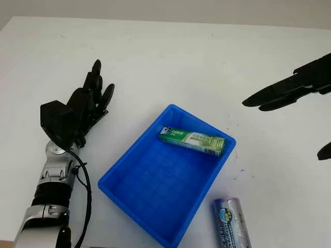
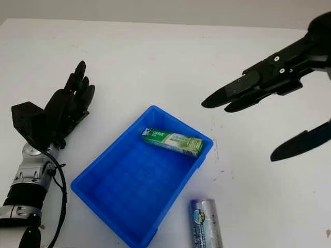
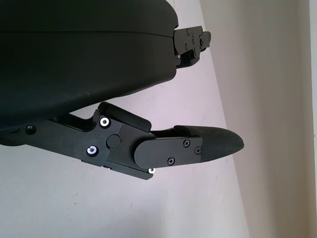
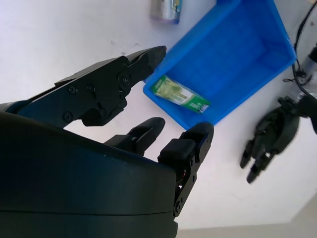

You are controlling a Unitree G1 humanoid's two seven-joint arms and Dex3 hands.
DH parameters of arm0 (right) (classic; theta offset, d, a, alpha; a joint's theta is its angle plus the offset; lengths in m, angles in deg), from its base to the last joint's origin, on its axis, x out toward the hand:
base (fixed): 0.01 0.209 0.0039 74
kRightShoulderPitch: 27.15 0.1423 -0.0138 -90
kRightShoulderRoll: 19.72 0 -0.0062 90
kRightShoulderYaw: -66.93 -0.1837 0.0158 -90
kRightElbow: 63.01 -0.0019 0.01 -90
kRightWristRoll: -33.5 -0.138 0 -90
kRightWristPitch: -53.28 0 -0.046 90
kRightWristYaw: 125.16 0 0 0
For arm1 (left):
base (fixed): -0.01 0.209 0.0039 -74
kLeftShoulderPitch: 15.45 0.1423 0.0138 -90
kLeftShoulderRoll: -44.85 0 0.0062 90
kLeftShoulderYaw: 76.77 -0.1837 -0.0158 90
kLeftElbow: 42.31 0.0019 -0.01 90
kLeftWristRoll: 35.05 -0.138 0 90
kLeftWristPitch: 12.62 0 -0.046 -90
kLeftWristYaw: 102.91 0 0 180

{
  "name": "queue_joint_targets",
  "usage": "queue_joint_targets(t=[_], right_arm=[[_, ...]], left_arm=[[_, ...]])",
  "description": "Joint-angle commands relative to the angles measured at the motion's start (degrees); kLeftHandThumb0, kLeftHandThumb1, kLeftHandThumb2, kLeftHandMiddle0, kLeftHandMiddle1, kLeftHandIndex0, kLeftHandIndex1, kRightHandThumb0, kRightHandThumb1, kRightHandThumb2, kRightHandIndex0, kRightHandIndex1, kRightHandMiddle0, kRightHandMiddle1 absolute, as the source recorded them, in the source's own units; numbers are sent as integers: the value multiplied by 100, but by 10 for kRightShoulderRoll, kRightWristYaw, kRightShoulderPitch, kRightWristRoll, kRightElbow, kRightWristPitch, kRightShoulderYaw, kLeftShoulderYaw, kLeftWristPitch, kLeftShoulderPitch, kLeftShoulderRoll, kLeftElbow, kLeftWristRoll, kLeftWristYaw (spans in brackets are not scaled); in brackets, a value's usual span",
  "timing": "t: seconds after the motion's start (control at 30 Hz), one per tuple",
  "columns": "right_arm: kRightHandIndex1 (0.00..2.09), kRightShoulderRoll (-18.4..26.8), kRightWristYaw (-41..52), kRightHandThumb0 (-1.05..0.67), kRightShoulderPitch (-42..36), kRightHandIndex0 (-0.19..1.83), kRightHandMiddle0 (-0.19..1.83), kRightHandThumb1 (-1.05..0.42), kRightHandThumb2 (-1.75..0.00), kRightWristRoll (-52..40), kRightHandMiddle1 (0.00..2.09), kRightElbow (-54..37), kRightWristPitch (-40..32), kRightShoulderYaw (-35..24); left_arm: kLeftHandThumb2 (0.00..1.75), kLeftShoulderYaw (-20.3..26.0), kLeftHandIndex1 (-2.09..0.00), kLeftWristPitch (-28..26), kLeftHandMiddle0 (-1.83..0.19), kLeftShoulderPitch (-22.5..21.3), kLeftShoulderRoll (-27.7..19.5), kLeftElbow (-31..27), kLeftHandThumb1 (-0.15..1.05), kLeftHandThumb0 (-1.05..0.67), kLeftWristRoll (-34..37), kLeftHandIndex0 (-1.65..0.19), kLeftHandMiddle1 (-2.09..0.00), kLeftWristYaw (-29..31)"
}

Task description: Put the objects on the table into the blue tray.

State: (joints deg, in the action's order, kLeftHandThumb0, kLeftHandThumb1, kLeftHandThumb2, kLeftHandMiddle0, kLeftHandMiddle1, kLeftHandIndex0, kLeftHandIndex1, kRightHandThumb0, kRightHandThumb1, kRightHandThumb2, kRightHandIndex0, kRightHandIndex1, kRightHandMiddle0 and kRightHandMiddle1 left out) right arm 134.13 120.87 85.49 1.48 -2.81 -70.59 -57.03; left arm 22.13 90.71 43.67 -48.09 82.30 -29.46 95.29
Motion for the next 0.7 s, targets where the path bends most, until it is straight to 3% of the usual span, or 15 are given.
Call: queue_joint_targets(t=[0.0, 0.23, 0.33, 0.47, 0.57, 0.67], right_arm=[[7, 36, 6, -17, -4, 71, 65, -78, -7, -7, 5, -30, -22, 8], [3, 59, 12, -12, 20, 64, 60, -82, -6, -94, 4, -95, -41, 40], [1, 100, 5, -8, 40, 58, 59, -85, -7, -144, 5, -116, -57, 62], [4, 115, -18, -5, 47, 63, 58, -85, -6, -168, 5, -165, -46, 84], [5, 131, -36, -2, 61, 64, 61, -95, -9, -189, 6, -194, -27, 114], [13, 124, -56, -3, 71, 79, 79, -93, -6, -195, 12, -208, -8, 127]], left_arm=[[46, 3, -5, 8, 19, -11, -8, 4, 105, -69, 2, 17, 0, 4], [46, 0, -6, 5, 19, -12, -12, 0, 105, -70, -4, 16, 0, 2], [46, 0, -6, 6, 19, -13, -13, 1, 105, -69, -2, 16, -2, 5], [46, -2, -6, 5, 19, -14, -17, -1, 105, -70, -6, 15, -3, 4], [46, 0, -6, 1, 19, -17, -18, -1, 105, -70, -2, 14, -4, 6], [44, 1, -6, -4, 19, -21, -17, 0, 105, -70, 4, 14, -4, 12]])
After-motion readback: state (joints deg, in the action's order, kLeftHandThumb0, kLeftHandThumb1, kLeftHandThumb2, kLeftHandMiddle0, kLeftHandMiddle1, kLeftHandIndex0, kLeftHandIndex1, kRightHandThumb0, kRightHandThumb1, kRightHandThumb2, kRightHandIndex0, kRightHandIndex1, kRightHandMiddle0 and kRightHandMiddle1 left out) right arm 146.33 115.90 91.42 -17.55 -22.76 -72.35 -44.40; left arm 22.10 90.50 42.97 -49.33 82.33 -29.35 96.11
